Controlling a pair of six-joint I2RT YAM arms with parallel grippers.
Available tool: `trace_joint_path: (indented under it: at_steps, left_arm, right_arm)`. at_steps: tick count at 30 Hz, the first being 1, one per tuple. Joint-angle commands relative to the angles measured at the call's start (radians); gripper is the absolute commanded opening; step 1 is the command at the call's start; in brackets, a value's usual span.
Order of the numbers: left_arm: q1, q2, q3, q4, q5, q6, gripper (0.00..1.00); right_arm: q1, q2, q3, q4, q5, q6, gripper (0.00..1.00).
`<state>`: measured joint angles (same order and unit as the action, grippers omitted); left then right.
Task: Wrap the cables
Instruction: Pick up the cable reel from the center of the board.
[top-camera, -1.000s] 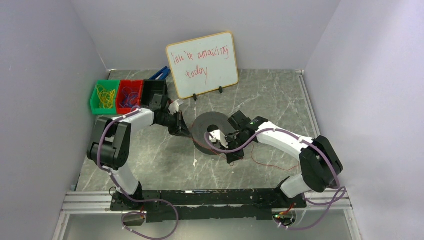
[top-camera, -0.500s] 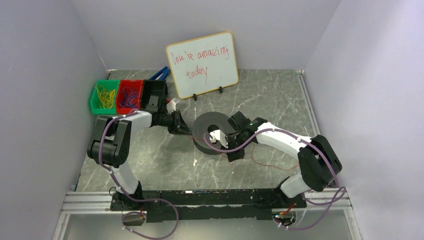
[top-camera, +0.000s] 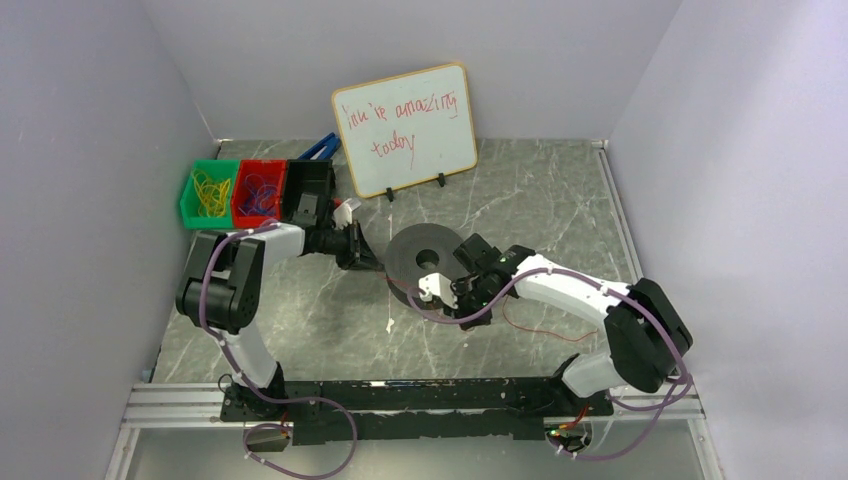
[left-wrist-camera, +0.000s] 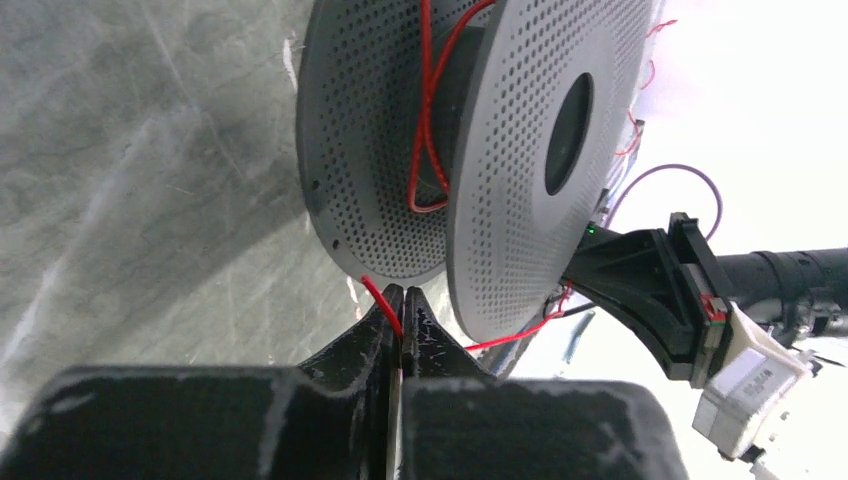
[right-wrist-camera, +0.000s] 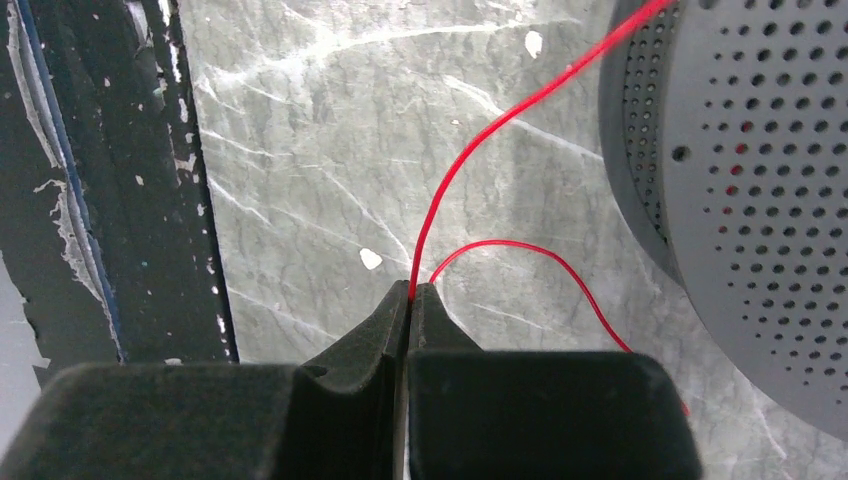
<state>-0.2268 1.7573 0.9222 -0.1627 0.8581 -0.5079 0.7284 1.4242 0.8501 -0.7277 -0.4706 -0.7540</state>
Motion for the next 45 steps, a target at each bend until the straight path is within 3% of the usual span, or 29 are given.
trace_joint_path:
  at_steps: [1, 9, 15, 28, 37, 45]
  left_arm:
    - [-0.003, -0.009, 0.015, -0.002, -0.025, 0.028, 0.03]
    - [-0.012, -0.055, 0.004, -0.040, -0.063, 0.106, 0.04]
    - [-0.020, -0.041, 0.028, -0.095, -0.175, 0.144, 0.04]
    - [-0.045, 0.043, 0.096, -0.008, -0.060, 0.070, 0.08]
    - [-0.065, 0.122, 0.165, -0.036, -0.055, 0.059, 0.09]
    - [-0.066, 0.135, 0.168, -0.003, -0.002, -0.023, 0.17]
  right_arm:
    - [0.025, -0.036, -0.003, -0.001, 0.020, -0.036, 0.00]
    - [0.027, -0.052, 0.004, -0.004, 0.027, -0.044, 0.00]
    - [0.027, -0.063, -0.027, -0.038, 0.053, -0.075, 0.00]
    - [-0.043, -0.056, -0.070, 0.066, 0.226, 0.021, 0.00]
    - [-0.116, -0.077, -0.056, 0.091, 0.227, 0.045, 0.00]
    - [-0.136, -0.073, -0.055, 0.125, 0.225, 0.070, 0.00]
